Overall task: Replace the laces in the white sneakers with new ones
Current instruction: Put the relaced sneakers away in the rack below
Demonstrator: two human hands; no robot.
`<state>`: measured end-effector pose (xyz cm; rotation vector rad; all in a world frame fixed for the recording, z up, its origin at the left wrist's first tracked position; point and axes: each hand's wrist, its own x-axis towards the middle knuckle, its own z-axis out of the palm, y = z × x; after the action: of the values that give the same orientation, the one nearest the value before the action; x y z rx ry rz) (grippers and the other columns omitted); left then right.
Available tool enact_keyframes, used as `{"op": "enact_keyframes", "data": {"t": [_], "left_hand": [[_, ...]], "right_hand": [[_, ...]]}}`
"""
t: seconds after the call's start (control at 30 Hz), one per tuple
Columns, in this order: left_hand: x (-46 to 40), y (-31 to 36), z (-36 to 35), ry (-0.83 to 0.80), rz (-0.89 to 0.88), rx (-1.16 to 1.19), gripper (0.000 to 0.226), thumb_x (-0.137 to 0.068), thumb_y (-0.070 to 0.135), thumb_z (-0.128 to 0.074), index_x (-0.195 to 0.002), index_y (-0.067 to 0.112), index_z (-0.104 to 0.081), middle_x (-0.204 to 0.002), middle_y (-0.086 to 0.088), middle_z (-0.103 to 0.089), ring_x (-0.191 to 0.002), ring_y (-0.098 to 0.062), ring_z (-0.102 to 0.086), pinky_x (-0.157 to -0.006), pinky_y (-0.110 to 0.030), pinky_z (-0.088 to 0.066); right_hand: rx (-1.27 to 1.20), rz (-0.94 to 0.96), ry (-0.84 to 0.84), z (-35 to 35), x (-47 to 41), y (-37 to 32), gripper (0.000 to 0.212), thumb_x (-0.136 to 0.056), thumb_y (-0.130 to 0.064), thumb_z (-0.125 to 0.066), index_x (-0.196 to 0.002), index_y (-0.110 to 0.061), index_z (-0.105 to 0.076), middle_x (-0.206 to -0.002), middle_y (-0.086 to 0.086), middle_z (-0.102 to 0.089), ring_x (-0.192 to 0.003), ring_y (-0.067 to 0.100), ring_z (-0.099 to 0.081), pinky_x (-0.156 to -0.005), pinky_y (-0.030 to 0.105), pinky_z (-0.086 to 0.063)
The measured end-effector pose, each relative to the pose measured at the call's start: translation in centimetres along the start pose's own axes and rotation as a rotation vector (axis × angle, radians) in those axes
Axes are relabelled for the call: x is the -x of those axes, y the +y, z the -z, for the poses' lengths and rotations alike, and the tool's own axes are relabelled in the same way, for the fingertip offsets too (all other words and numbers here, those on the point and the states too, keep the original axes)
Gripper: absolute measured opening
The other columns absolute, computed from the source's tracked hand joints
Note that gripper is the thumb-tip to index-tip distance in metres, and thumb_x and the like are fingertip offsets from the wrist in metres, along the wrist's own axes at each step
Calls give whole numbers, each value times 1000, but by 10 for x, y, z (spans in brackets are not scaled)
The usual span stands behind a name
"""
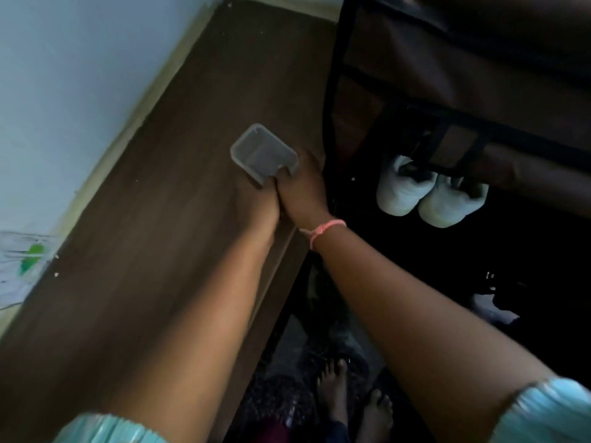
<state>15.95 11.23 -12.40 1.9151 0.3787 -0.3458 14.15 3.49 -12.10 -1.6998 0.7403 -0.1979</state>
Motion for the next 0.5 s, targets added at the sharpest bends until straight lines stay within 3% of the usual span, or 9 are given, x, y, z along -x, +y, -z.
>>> {"op": "enact_keyframes", "data": {"t": [0.13, 0.2, 0.3, 0.5], "left_hand": [[79, -21, 1, -24, -213, 21, 51, -92, 16, -57, -141, 13, -45, -122, 2, -63, -105, -1, -59, -89, -10, -41], [110, -40, -3, -29, -268, 6, 54, -95, 7, -56, -146, 6, -37, -125, 0, -58, -106, 9, -55, -90, -4, -37], [145, -67, -23, -141, -216, -81, 59, -95, 21, -58, -148, 14, -33, -126, -8, -63, -112, -12, -63, -93, -24, -47], [203, -90, -94, -451, -226, -250, 45, -90, 22, -60, -133, 16, -46, -119, -13, -66, -106, -29, -65, -87, -36, -51]], "right_hand": [[-67, 69, 150, 20, 61, 28, 32, -89, -10, -51, -120, -9, -59, -118, 11, -60, -109, 23, -58, -93, 33, -46], [-123, 50, 200, 38, 88, 45, 29, -90, -6, -51, -118, -11, -60, -115, 7, -63, -109, 19, -58, -95, 34, -47], [-161, -57, 307, 73, 117, 76, 29, -92, -9, -49, -117, -15, -61, -116, 4, -63, -109, 14, -58, -96, 33, -47], [-116, -215, 614, 157, 150, 135, 34, -86, -8, -49, -118, -10, -60, -117, 11, -61, -112, 26, -56, -97, 29, -42]]}}
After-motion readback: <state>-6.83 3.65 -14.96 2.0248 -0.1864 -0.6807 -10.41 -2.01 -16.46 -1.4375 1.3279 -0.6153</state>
